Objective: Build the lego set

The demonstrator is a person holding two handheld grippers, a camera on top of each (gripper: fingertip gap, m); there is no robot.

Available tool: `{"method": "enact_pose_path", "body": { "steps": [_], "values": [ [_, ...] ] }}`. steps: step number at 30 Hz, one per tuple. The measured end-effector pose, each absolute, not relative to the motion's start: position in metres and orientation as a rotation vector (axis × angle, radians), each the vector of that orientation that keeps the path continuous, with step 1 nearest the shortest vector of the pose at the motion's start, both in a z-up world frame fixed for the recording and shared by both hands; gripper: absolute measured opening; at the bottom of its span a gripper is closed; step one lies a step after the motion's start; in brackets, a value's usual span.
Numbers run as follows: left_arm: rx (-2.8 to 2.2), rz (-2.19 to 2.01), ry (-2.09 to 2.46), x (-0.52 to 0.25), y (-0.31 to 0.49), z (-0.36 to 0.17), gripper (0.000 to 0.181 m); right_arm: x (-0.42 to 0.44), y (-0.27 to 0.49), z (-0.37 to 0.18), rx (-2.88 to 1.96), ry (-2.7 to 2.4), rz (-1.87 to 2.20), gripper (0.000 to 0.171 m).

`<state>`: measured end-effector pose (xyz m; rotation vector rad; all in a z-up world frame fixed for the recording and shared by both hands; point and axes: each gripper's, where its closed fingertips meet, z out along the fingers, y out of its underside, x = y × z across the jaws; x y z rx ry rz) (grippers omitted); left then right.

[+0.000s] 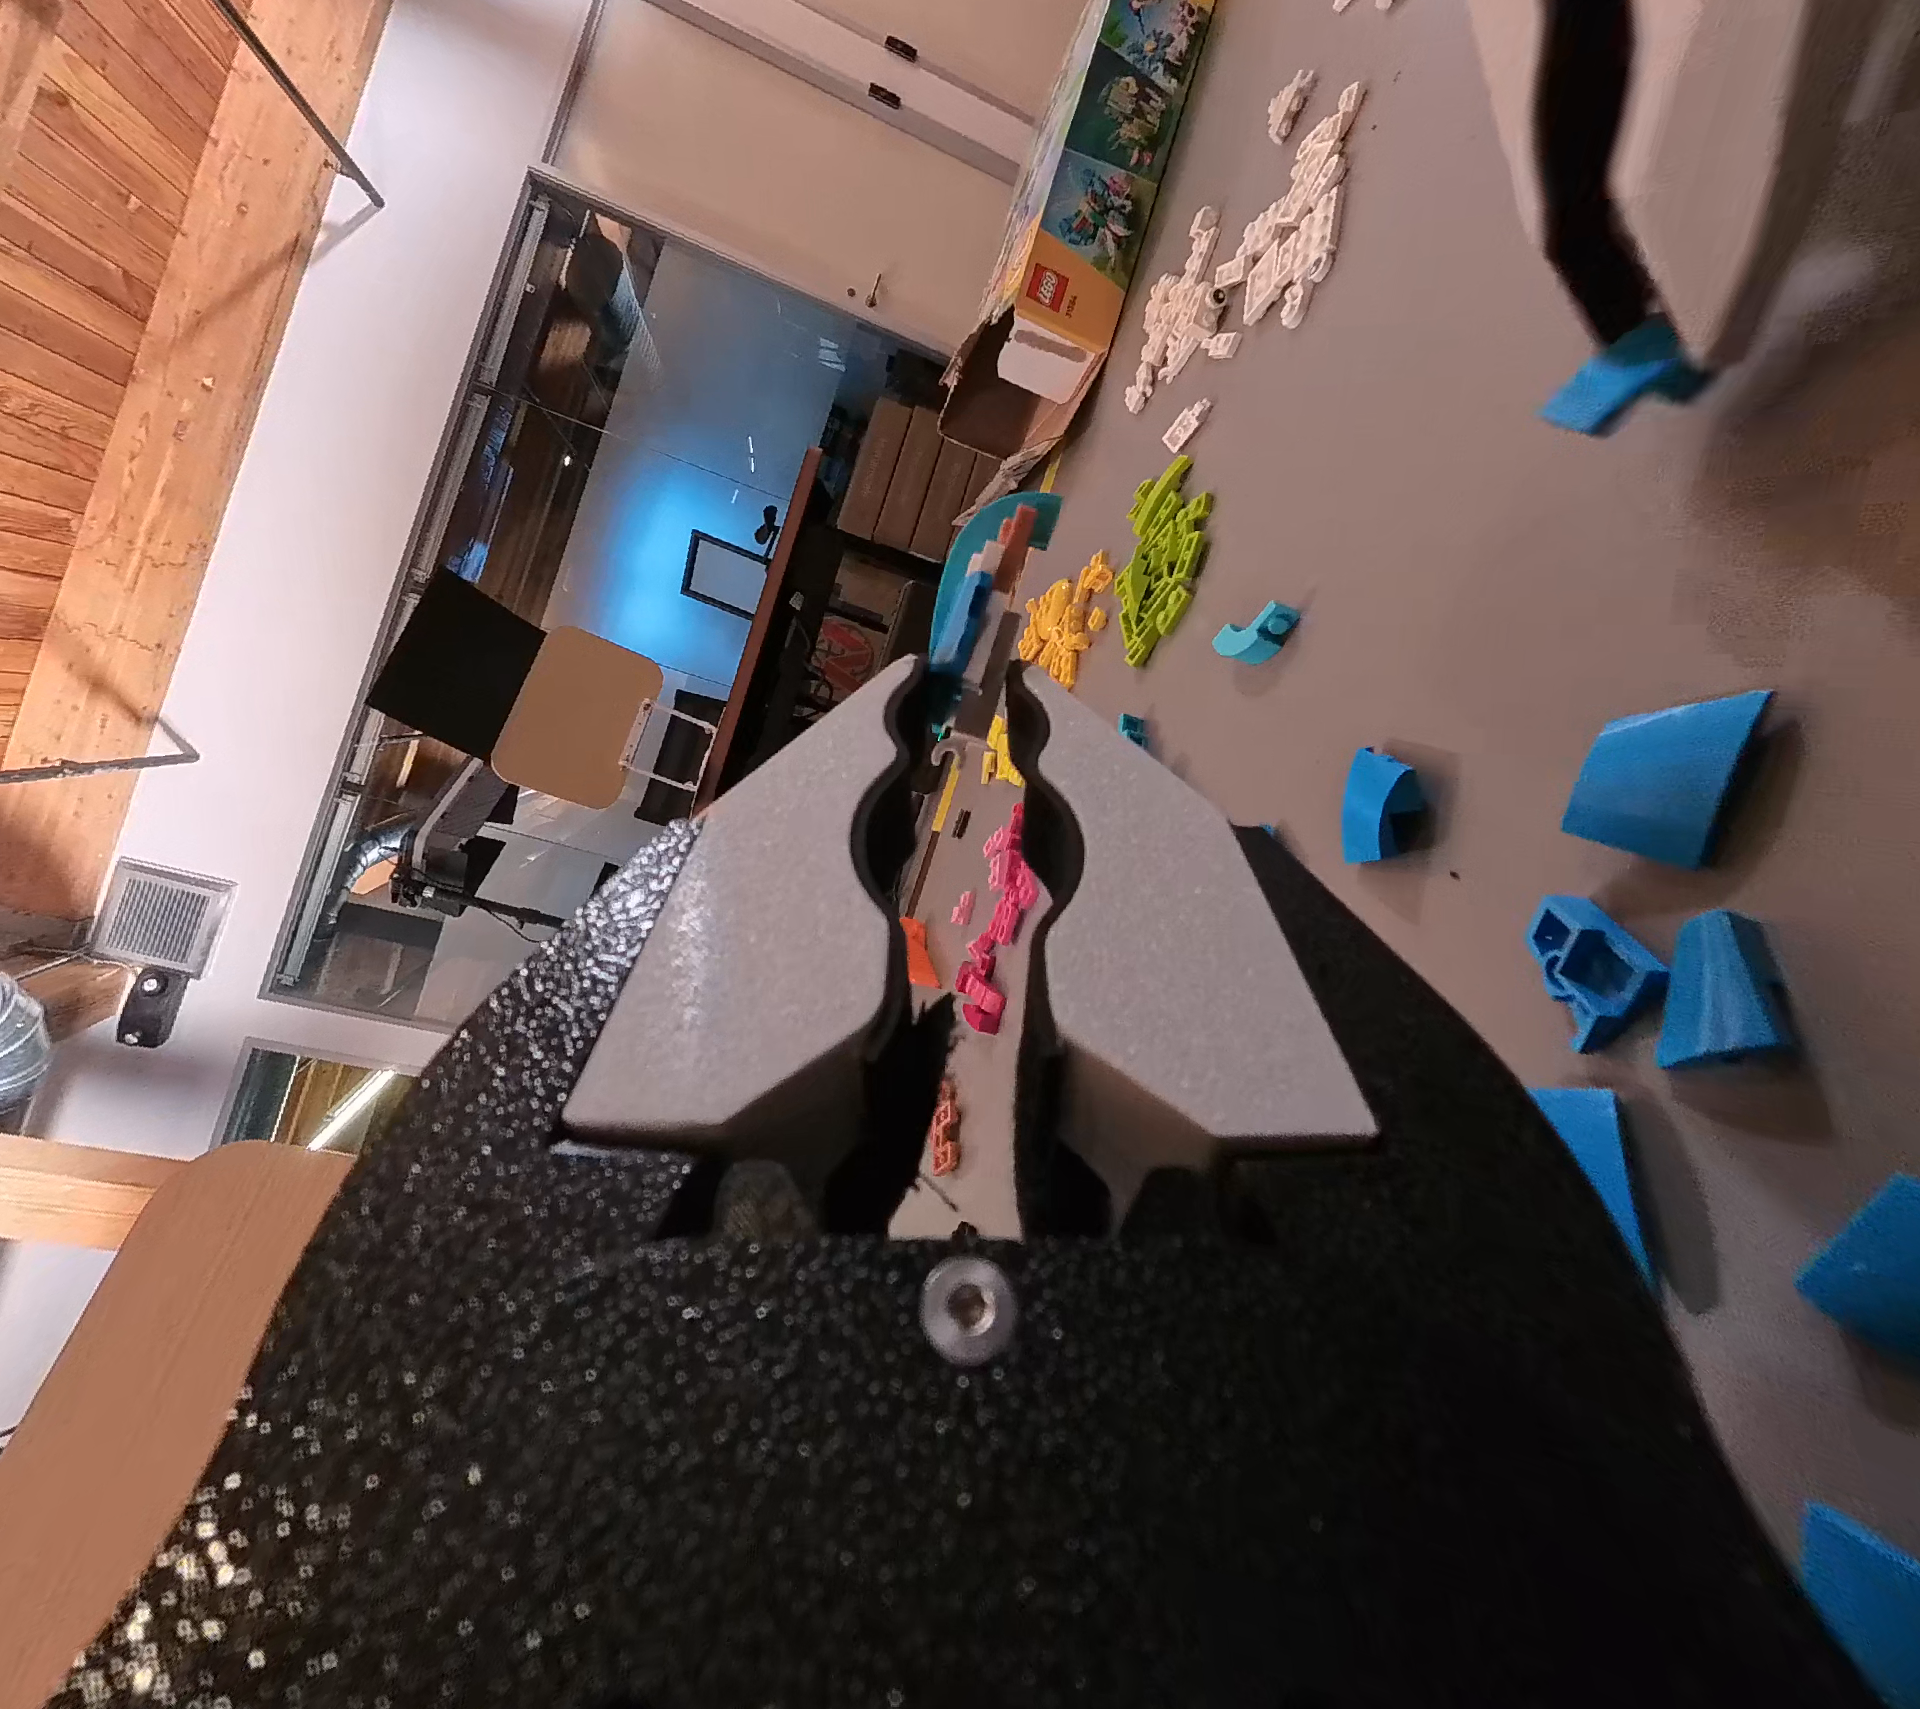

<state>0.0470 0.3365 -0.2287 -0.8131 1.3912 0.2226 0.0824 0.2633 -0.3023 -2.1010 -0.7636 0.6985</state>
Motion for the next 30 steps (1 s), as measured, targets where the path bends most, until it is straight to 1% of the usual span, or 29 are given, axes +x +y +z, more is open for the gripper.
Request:
{"method": "enact_pose_path", "body": {
  "steps": [3,5,14,23,30],
  "values": [
    [-0.807,0.218,1.391,0.048,0.336,-0.227,0.011,0.081,0.263,-0.263,-1.953,-0.451,1.174,0.014],
    [-0.800,0.218,1.394,0.048,0.334,-0.227,0.011,0.090,0.266,-0.257,-1.914,-0.371,1.250,0.014],
    [-0.793,0.206,1.406,0.050,0.331,-0.231,0.011,0.084,0.262,-0.260,-1.918,-0.420,1.247,0.014],
    [-0.789,0.177,1.449,0.052,0.325,-0.235,0.012,0.088,0.265,-0.262,-1.924,-0.446,1.156,0.014],
    [-0.871,-0.072,1.567,0.060,0.305,-0.248,0.012,0.093,0.266,-0.249,-1.907,-0.455,1.124,0.014]
  ]
}}
